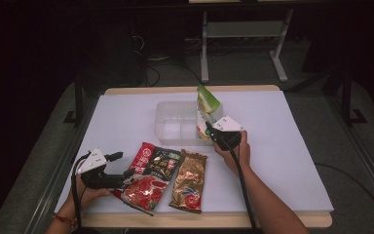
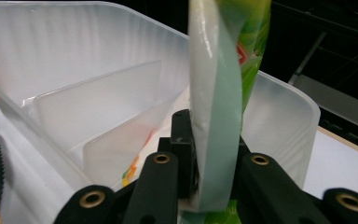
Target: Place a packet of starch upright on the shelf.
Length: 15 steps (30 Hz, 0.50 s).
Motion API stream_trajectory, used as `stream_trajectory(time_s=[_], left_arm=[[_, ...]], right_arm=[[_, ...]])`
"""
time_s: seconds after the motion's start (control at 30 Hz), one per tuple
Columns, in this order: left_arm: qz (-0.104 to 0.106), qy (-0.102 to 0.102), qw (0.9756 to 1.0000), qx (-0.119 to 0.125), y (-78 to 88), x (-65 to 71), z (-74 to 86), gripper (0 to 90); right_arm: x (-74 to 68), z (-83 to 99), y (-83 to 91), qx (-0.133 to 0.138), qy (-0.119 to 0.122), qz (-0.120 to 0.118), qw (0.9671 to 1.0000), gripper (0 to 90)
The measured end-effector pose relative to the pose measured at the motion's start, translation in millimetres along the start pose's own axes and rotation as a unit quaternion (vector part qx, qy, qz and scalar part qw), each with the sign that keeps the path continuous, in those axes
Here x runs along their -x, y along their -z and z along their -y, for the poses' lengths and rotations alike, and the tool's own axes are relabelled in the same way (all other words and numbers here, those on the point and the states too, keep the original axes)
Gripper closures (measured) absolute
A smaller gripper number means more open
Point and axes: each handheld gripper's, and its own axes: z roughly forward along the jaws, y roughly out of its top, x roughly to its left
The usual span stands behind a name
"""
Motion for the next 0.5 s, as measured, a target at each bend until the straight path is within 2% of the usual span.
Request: stream_trajectory(time_s=[0.07,0.1,0.2,0.23,0.27,0.33,0.37,0.4,0.43,0.5], left_arm=[[0.002,0.002,1.0,0.001,-1.1,0.8,-1.9,23.4],[0.017,0.008,0.9998,0.003,-3.5,2.8,-5.9,23.4],[0.025,0.002,0.9997,-0.001,-7.4,8.5,-9.7,23.6],[0.034,0.001,0.9994,-0.002,-9.8,12.1,-11.5,23.6],[0.046,-0.009,0.9988,-0.012,-15.6,20.0,-15.2,23.6],[0.051,-0.013,0.9985,-0.016,-18.7,23.9,-16.8,23.6],[0.06,-0.014,0.9979,-0.021,-21.8,27.6,-18.3,23.6],[0.071,-0.023,0.9968,-0.03,-27.5,34.4,-21.0,23.6],[0.071,-0.023,0.9968,-0.03,-27.5,34.4,-21.0,23.6],[0.084,-0.032,0.9952,-0.04,-34.4,43.3,-25.5,23.6]], right_arm=[[0.7,-0.2,1.7,-0.002,0.002,-0.002,1.0,79.1],[2.2,-0.4,5.0,-0.002,-0.005,-0.006,1.0,76.8],[4.6,-0.2,11.8,-0.001,-0.006,-0.013,0.9999,76.7],[5.3,-0.1,14.2,0.0,-0.007,-0.016,0.9998,76.3],[5.6,0.2,17.1,-0.002,-0.008,-0.02,0.9998,75.7],[6.4,1.1,24.6,-0.003,-0.01,-0.026,0.9996,74.7],[6.9,1.9,28.9,-0.002,-0.01,-0.028,0.9996,74.2],[7.4,2.5,33.4,-0.004,-0.01,-0.031,0.9995,74.0],[7.4,2.5,33.4,-0.004,-0.01,-0.031,0.9995,74.0],[9.7,5.8,46.6,-0.005,-0.011,-0.041,0.9991,74.4]])
